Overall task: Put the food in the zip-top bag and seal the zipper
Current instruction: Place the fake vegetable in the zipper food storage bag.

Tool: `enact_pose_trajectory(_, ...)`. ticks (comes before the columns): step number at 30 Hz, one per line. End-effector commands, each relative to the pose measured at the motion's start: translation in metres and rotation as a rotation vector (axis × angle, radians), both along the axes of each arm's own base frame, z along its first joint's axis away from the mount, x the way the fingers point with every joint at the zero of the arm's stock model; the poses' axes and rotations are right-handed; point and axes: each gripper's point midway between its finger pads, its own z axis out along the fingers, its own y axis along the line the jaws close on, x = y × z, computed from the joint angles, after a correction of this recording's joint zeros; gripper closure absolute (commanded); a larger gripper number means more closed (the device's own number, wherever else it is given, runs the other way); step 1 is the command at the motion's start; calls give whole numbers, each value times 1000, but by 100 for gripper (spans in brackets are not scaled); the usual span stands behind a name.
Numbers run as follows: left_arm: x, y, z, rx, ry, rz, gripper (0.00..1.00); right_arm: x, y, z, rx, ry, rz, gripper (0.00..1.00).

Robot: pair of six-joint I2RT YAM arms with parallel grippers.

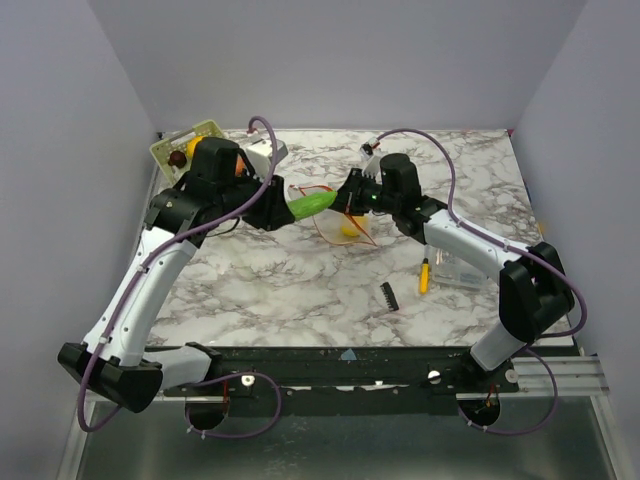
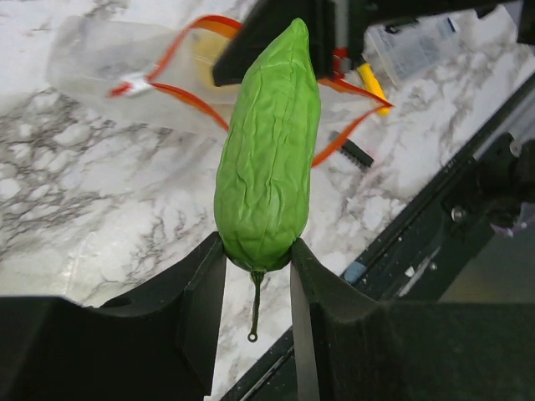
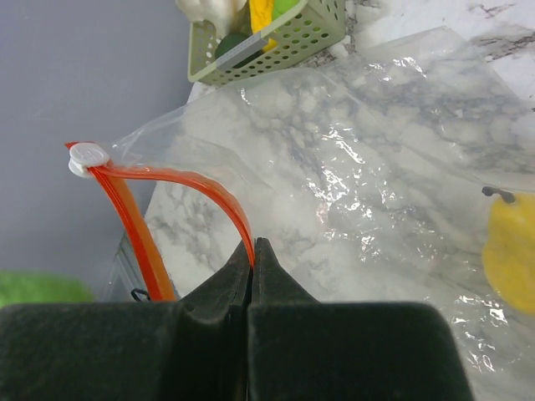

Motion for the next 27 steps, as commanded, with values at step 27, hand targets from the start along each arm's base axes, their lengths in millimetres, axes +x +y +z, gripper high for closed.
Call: enact_pose_trajectory(27, -22, -22, -16, 39, 240, 6, 100, 8, -28, 70, -108, -317, -338, 99)
